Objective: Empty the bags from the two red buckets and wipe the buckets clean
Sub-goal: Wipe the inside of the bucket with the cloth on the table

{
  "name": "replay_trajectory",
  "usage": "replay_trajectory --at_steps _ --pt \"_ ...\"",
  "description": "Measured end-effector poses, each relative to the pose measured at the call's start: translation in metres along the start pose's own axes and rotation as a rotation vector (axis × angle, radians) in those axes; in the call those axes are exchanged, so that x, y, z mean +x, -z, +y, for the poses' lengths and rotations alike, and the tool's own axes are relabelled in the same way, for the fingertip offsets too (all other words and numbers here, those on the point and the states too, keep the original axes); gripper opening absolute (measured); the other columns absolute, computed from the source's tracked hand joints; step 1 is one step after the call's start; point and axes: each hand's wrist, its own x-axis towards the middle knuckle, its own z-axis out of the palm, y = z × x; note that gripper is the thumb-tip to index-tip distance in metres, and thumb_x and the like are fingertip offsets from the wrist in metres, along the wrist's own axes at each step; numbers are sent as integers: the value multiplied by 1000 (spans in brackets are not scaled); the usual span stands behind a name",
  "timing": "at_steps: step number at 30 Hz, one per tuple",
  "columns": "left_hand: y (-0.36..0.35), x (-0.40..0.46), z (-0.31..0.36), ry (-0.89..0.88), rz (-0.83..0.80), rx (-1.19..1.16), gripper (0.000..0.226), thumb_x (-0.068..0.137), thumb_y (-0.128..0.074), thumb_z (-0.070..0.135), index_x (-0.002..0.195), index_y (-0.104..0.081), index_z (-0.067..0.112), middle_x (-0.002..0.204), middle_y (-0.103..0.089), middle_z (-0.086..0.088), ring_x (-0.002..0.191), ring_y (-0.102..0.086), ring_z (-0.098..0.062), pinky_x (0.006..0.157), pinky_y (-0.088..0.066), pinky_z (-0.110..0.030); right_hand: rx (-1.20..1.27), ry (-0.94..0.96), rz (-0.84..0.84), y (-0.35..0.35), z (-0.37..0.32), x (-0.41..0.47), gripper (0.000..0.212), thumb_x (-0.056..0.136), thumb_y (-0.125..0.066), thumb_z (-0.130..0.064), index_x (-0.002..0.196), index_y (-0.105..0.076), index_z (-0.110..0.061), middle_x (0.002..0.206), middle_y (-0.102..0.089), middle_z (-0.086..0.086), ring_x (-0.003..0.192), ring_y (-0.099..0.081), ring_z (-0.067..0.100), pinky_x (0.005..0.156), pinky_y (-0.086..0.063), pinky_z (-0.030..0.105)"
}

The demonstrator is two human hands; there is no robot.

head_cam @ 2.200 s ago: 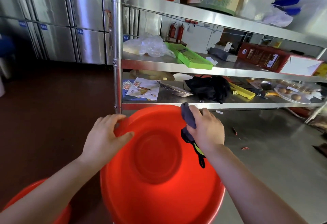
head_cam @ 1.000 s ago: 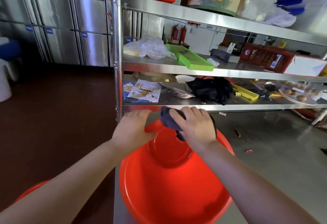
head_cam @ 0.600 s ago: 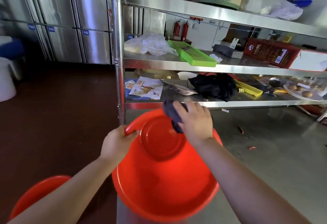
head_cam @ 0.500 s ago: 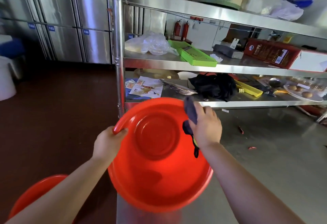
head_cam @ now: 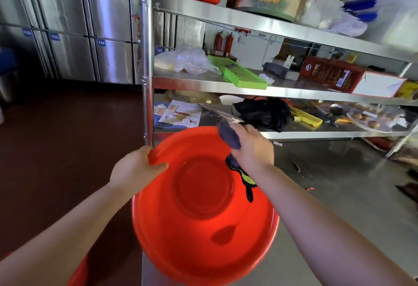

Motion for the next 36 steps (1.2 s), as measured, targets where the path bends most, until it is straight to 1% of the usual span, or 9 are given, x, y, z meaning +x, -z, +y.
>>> replay_trajectory --at_steps 4,8,12,15,20,24,27,31,36 --pt "-8 8 21 -75 -76 92 33 89 -52 49 89 -60 17 75 -62 2 71 -62 -19 59 -47 -32 -14 181 9 2 -24 11 56 66 -67 -13 119 -57 -29 103 -62 2 95 -59 30 68 -45 35" --pt "-10 11 6 -7 -43 3 33 89 -54 48 75 -58 18 69 -61 -2 64 -59 -19 53 -43 -31 -69 164 -26 -4 -13 9 63 69 -70 -16 128 -50 -28 110 -58 4 99 -56 30 71 -46 38" --pt "-12 15 0 19 -43 -61 34 88 -54 47 71 -58 19 65 -61 -2 60 -59 -18 49 -39 -28 -242 130 112 -15 -6 -7 78 57 -82 -19 129 -51 -24 104 -58 6 90 -58 29 67 -49 40" --pt "-12 20 -2 44 -55 -86 34 88 -53 47 73 -59 17 69 -63 -4 64 -60 -21 53 -42 -30 -268 20 118 -19 -1 -14 82 58 -83 -20 132 -48 -22 108 -57 9 91 -58 31 68 -50 43" --pt "-9 24 -25 184 -32 -214 33 91 -52 42 83 -60 11 78 -63 -7 70 -60 -23 65 -49 -37 -11 -427 -70 -34 13 -52 77 80 -68 -22 144 -25 -24 115 -47 11 103 -53 31 70 -49 39" --pt "-10 25 -27 204 -14 -223 34 91 -49 43 92 -58 11 80 -61 -5 73 -59 -24 67 -46 -37 47 -488 -42 -35 6 -69 75 81 -64 -19 144 -24 -23 115 -45 11 104 -51 30 66 -44 36" --pt "-8 26 -35 264 -5 -251 40 92 -49 44 102 -58 7 91 -63 -12 87 -60 -35 81 -49 -43 230 -618 -106 -33 -1 -82 72 82 -60 -22 144 -24 -22 121 -45 12 104 -53 35 68 -40 35" --pt "-4 22 -50 345 -47 -301 42 91 -50 45 109 -56 8 94 -61 -12 91 -60 -36 84 -48 -46 401 -684 -156 -24 -11 -105 72 83 -63 -28 144 -27 -19 126 -45 12 100 -55 34 73 -41 34" --pt "-9 14 -43 407 -142 -669 28 88 -61 32 107 -58 12 100 -63 -14 95 -62 -36 92 -49 -51 336 -668 -50 5 -4 -118 61 84 -63 -27 139 -38 -21 122 -50 9 101 -54 30 74 -42 35"
